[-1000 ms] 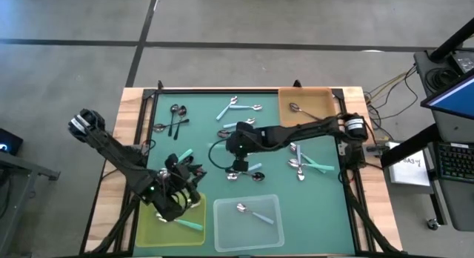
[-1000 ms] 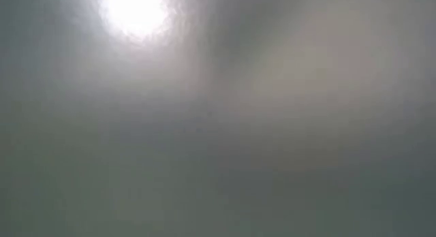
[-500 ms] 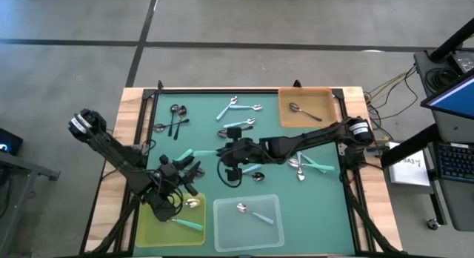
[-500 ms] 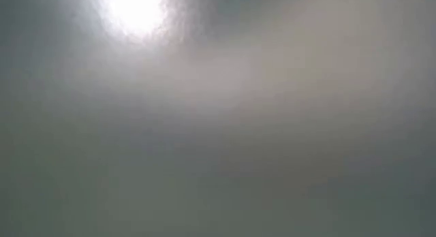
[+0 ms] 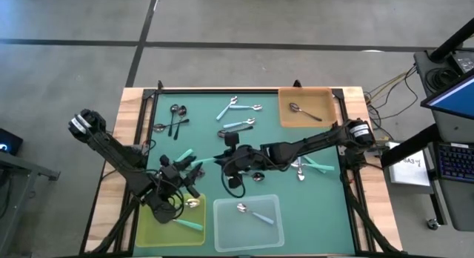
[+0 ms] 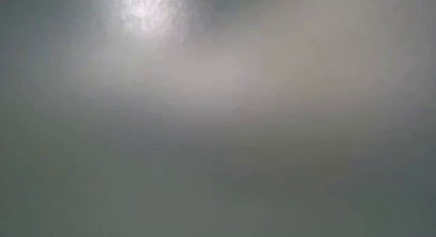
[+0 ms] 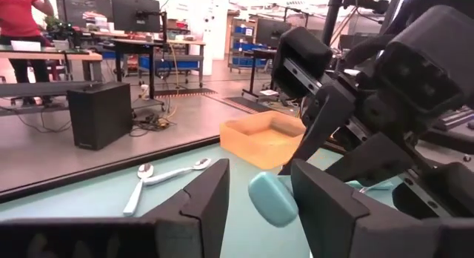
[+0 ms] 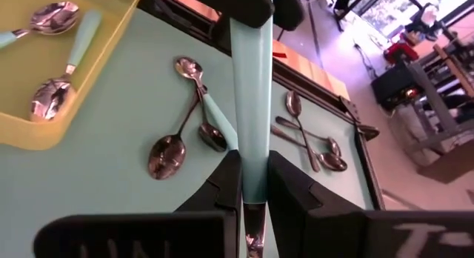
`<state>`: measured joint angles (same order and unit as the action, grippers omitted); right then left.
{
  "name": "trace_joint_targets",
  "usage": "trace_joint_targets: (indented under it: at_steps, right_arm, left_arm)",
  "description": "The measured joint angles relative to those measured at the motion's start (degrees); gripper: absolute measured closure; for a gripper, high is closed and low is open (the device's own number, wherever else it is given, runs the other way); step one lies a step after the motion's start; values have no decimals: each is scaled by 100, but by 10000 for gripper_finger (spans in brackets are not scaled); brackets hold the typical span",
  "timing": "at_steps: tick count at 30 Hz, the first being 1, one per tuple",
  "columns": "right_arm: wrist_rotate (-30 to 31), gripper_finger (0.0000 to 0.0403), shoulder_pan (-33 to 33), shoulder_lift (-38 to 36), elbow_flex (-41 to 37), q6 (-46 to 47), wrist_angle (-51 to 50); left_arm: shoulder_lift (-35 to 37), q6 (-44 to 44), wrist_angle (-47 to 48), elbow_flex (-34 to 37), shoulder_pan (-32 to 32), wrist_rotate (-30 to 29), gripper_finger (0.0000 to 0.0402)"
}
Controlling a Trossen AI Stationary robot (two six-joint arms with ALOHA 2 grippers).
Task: Sort silverware by color (type)
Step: Put the green spoon into the yellow bin
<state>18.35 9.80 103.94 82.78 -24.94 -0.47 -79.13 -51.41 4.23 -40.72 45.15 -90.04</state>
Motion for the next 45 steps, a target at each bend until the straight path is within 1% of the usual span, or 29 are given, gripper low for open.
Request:
trace_joint_targets:
  at_steps: [3, 5, 6, 9, 10, 14, 16, 21, 24, 27, 29, 32, 35, 36, 39, 40, 42, 45]
  right_arm:
    - [55, 374, 40, 0, 0, -53, 29]
    - [134, 374, 44, 0, 0, -43, 44]
    - [186, 374, 44, 0, 0, -45, 54]
    - [269, 374, 40, 2, 0, -160, 71]
    - [269, 374, 41, 10, 0, -177, 79]
    - [271, 369, 44, 11, 0, -188, 74]
    - [274, 348, 44, 11, 0, -162, 74]
    - [269, 275, 46, -2, 9, -188, 92]
    - [324, 242, 44, -13, 9, -192, -174]
    - [919, 224, 48, -109, 9, -179, -618]
    - [1298, 222, 66, -221, 9, 64, -1025]
    - [1359, 224, 68, -470, 9, 800, -1825]
    - [1235, 230, 77, -788, 9, 1659, -2488]
    - [1161, 232, 85, -894, 11, 1932, -2692]
    - [998, 239, 69, -1150, 13, 2666, -3294]
    - [937, 241, 57, -1215, 13, 2834, -3400]
    - [851, 246, 60, -1323, 11, 3107, -3643]
    - [693, 253, 83, -1445, 11, 3319, -3886]
  left_arm:
    - [13, 17, -2, -8, 1, 7, 275]
    - [15, 1, -2, -8, -1, 7, 290]
    - [15, -5, -2, -8, -5, 6, 303]
    - [23, -74, -65, -10, -3, 17, 358]
    - [34, -89, -64, -12, -3, 23, 366]
    - [48, -136, -24, -12, -3, 91, 366]
    - [52, -113, 4, -12, -3, 154, 366]
    - [84, 16, 42, 5, 3, 243, 366]
    - [198, 187, 31, 5, 3, 236, 366]
    - [406, 515, 31, 5, 3, 264, 366]
    - [631, 816, 25, 5, 3, 410, 366]
    - [1076, 1363, 24, 5, 1, 868, 366]
    - [1628, 1840, 35, 5, -13, 1542, 366]
    - [1819, 1931, 68, 5, -20, 1830, 366]
    - [2363, 1909, 218, 0, -2, 3046, 366]
    - [2531, 1803, 386, -11, -9, 3435, 366]
    - [2800, 1363, 865, -91, -66, 4011, 367]
    - [3091, 370, 2164, -353, -93, 4846, 367]
